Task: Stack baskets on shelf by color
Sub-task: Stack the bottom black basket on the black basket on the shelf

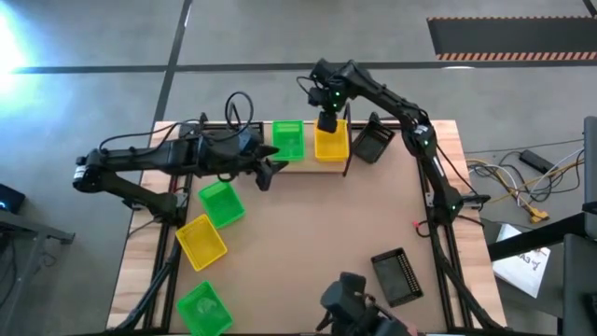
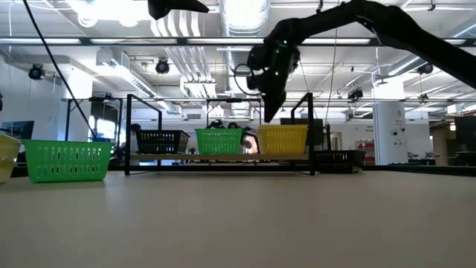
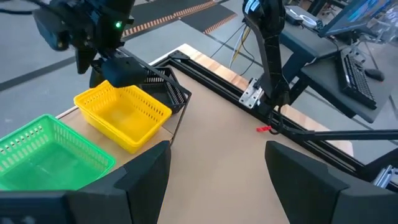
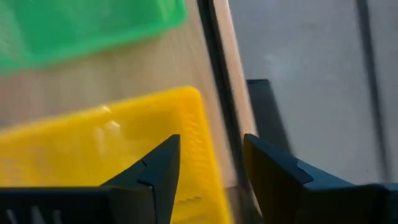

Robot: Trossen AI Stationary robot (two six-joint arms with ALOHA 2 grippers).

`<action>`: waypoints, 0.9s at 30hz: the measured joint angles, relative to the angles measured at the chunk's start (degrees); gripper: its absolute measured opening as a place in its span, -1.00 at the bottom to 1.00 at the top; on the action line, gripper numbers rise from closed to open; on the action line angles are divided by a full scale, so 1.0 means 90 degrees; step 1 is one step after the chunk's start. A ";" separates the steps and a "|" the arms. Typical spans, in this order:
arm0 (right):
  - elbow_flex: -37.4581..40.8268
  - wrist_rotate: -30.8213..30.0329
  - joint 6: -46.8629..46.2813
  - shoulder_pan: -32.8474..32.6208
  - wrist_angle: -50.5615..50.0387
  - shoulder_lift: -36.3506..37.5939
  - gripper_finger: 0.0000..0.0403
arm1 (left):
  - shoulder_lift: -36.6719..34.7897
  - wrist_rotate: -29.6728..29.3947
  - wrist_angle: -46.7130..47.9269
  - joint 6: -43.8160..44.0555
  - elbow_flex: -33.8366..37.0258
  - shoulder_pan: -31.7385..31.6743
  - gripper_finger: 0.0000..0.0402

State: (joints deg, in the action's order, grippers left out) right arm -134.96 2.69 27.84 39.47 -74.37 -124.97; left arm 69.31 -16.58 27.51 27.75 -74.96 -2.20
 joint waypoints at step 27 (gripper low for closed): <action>0.0684 0.0262 -0.3398 -0.4707 0.0087 0.0795 -0.90 | -0.0655 0.0012 0.2101 -0.0829 0.0039 0.0001 0.23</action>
State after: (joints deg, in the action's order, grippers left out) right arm -128.80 5.04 -2.74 -2.89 -73.58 -117.81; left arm 63.42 -16.47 46.41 20.29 -74.61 -2.20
